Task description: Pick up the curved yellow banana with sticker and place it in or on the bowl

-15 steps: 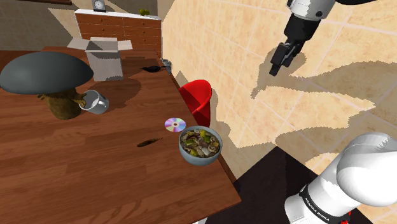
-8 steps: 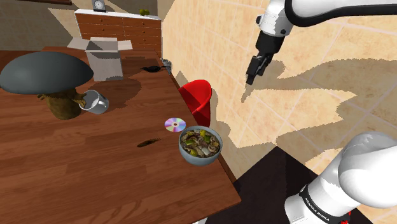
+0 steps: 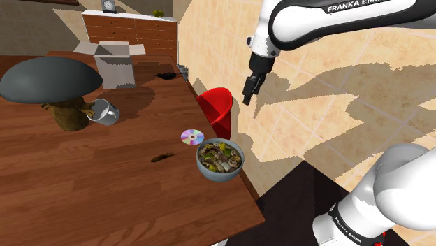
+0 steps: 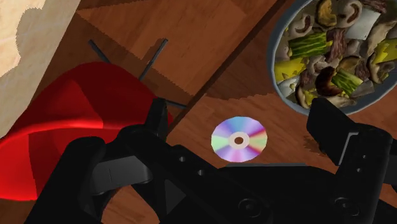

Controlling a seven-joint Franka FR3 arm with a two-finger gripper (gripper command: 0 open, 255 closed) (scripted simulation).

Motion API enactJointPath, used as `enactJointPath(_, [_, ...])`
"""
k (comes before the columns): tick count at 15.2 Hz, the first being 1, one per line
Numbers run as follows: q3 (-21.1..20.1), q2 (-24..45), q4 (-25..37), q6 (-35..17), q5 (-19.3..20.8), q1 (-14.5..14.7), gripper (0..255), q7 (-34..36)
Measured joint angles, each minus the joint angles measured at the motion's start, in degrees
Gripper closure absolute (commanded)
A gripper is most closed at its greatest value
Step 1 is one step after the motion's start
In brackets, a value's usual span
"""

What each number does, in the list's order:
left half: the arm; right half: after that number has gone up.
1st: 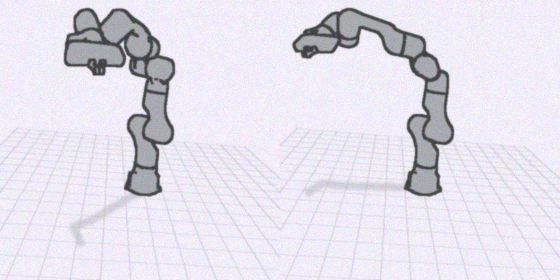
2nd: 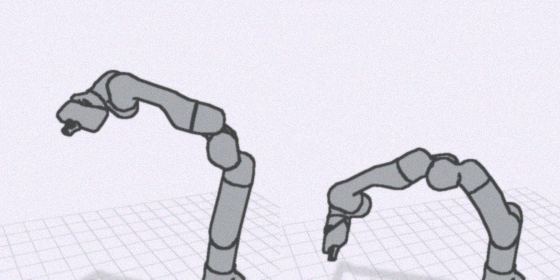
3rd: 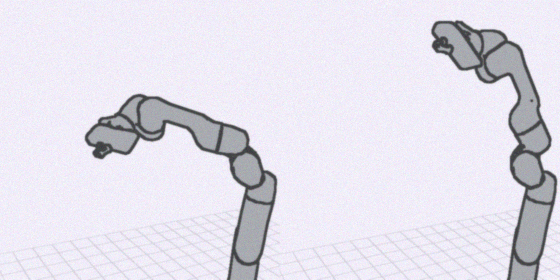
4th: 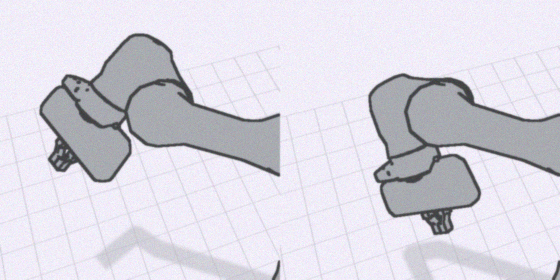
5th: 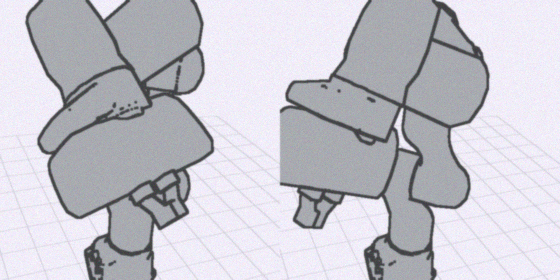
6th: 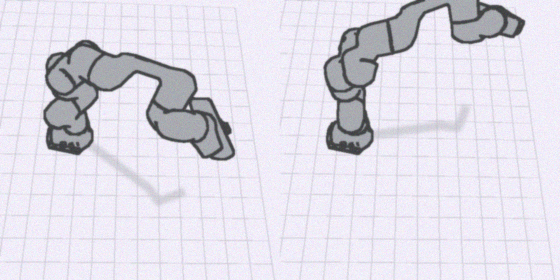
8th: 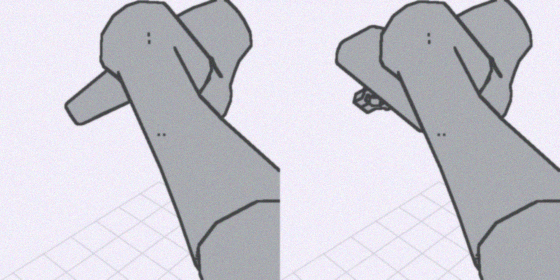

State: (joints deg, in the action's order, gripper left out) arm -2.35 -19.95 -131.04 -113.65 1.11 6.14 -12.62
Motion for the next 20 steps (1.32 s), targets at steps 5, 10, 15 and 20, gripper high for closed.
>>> enactJointPath(5, [-0.74, 9.3, 3.55, -4.77, -2.14, 2.08, 0, -3.82])
enactJointPath(10, [-2.04, 19.34, 9.52, -7.77, -4.06, 3.88, 0, -7.52])
enactJointPath(15, [-3.85, 28.39, 15.42, -9.81, -5.57, 5.51, 0, -10.92])
enactJointPath(20, [-5.93, 37.42, 21.49, -11.68, -6.35, 7.28, 0, -13.77])
